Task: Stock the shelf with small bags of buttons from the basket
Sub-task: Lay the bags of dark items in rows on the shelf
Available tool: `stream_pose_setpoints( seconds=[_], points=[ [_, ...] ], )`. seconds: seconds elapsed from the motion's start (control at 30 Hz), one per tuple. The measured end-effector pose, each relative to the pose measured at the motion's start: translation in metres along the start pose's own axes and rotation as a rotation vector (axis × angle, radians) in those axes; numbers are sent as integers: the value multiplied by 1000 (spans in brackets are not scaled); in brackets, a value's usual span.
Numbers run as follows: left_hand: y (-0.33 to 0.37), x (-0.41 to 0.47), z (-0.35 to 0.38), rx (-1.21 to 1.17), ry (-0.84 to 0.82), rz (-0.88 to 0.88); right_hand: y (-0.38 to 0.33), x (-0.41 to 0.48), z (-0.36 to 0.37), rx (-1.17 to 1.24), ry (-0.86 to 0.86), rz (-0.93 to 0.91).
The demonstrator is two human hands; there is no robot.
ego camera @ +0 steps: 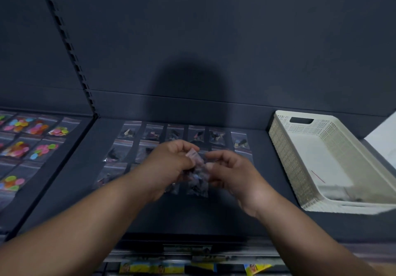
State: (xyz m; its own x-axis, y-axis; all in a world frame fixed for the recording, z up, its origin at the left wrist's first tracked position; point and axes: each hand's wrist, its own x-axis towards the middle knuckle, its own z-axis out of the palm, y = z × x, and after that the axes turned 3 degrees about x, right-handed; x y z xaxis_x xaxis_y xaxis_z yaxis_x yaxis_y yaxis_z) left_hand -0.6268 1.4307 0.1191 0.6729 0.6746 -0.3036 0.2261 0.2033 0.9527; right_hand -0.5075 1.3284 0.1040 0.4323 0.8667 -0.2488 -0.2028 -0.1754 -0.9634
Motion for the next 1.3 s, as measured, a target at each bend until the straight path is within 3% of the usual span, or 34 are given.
stream_pose_setpoints(
  seconds=[0.13,0.27,0.37,0.5,0.57,0.67,0.77,1.03,1.3],
  points=[
    [-2,8,15,168,-8,72,2,-6,-15,-130,34,2],
    [-8,16,21,286,11,91,9,-13,-30,-40,170,70],
    [-18,19,17,606,22,192,18,-16,-39,-102,256,128],
    [-29,15,16,1038,-26,367,31,-18,-57,-1082,312,-117],
    [-33,14,17,1149,-61,435,32,-20,-60,-1238,280,-306],
    [-36,15,19,1261,-102,485,39,-17,-63,-1258,108,-498],
    [-37,15,18,1287,-120,495,46,-12,-67,-1310,-24,-486],
    [-38,16,17,1308,-124,506,46,-10,-65,-1403,-68,-558],
    [-40,19,18,1300,-133,514,38,-2,-67,-1325,-202,-456]
  ],
)
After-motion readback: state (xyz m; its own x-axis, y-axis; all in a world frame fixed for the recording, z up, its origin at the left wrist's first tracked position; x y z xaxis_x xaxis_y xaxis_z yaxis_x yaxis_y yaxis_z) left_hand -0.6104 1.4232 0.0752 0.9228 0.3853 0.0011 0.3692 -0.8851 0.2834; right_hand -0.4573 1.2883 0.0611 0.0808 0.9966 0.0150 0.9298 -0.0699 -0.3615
